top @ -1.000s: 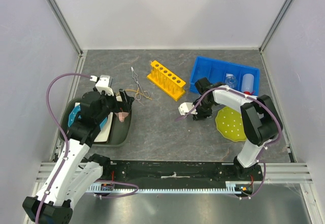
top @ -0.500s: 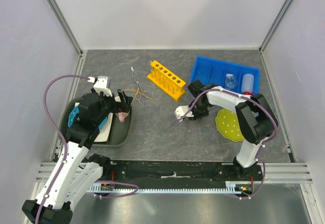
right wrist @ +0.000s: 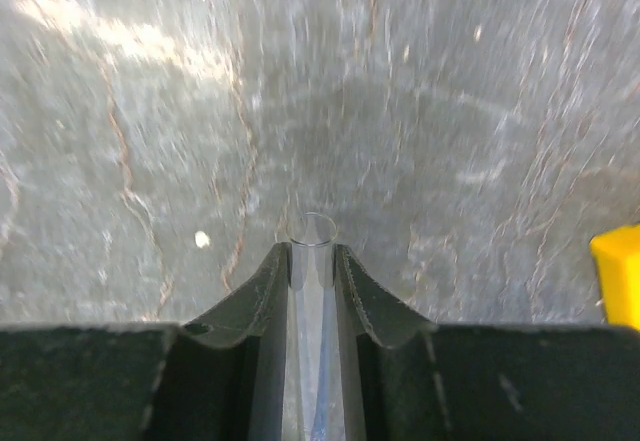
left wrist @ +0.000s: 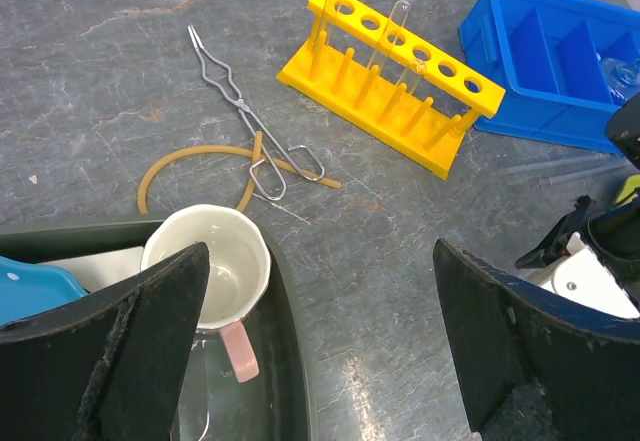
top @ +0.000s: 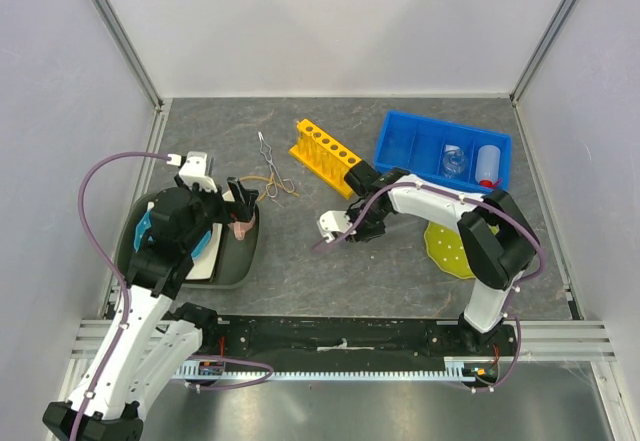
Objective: Organize the chemistry lab equipment
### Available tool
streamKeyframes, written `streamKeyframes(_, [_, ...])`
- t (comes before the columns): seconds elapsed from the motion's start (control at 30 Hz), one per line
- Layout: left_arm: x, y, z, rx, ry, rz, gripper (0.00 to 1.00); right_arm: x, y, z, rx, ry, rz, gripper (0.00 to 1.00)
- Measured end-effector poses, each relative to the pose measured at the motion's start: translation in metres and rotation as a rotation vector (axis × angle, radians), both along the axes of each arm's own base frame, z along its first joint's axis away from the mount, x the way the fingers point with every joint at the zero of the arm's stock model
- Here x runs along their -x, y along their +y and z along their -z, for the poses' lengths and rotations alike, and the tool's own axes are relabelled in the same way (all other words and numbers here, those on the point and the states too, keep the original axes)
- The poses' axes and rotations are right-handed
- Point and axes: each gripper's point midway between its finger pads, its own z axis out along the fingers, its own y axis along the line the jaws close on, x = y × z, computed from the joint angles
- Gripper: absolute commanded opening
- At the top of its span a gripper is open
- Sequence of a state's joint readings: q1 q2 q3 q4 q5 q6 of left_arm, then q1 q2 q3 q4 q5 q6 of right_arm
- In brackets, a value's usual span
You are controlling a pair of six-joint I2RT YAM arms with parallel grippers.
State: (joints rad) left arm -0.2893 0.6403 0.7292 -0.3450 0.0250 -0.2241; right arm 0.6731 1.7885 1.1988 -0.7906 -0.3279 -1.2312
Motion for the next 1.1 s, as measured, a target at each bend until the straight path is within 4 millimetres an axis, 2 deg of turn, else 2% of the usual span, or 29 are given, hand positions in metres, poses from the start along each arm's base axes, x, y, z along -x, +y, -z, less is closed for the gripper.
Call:
streamKeyframes(0.13, [0.002, 0.0, -0.002, 0.004, -0.013, 0.001, 1.0, 0.014, 0.029, -0.014, -0.054, 0.025, -0.003, 0.2])
streamKeyframes(0.23, [0.006, 0.001, -0.002, 0.009, -0.028, 0.001, 1.0, 0.018, 0.05, -0.031, -0.107, 0.047, 0.016, 0.2])
streamKeyframes(0.4, [0.014, 0.004, -0.011, 0.028, -0.087, 0.0, 1.0, 0.011, 0.082, -0.08, -0.247, 0.069, 0.078, 0.2])
streamKeyframes(0.57, [0.02, 0.003, -0.026, 0.056, -0.162, 0.015, 1.0, 0.019, 0.093, -0.117, -0.365, 0.146, 0.143, 0.2])
streamKeyframes(0.67, [0.028, -0.006, -0.031, 0.099, -0.198, 0.067, 1.0, 0.02, 0.093, -0.139, -0.443, 0.22, 0.22, 0.2])
streamKeyframes(0.73, [0.035, -0.017, -0.03, 0.138, -0.206, 0.13, 0.97, 0.012, 0.091, -0.155, -0.508, 0.258, 0.284, 0.2])
streamKeyframes(0.83, [0.048, -0.046, -0.027, 0.232, -0.194, 0.295, 0.86, -0.009, 0.082, -0.182, -0.621, 0.308, 0.41, 0.2])
streamKeyframes(0.97, [0.059, -0.09, -0.014, 0.345, -0.085, 0.515, 0.87, -0.029, 0.073, -0.217, -0.796, 0.401, 0.571, 0.2])
streamKeyframes(1.1, [0.088, -0.149, 0.012, 0.36, 0.063, 0.729, 0.88, -0.027, 0.067, -0.227, -0.917, 0.561, 0.708, 0.21])
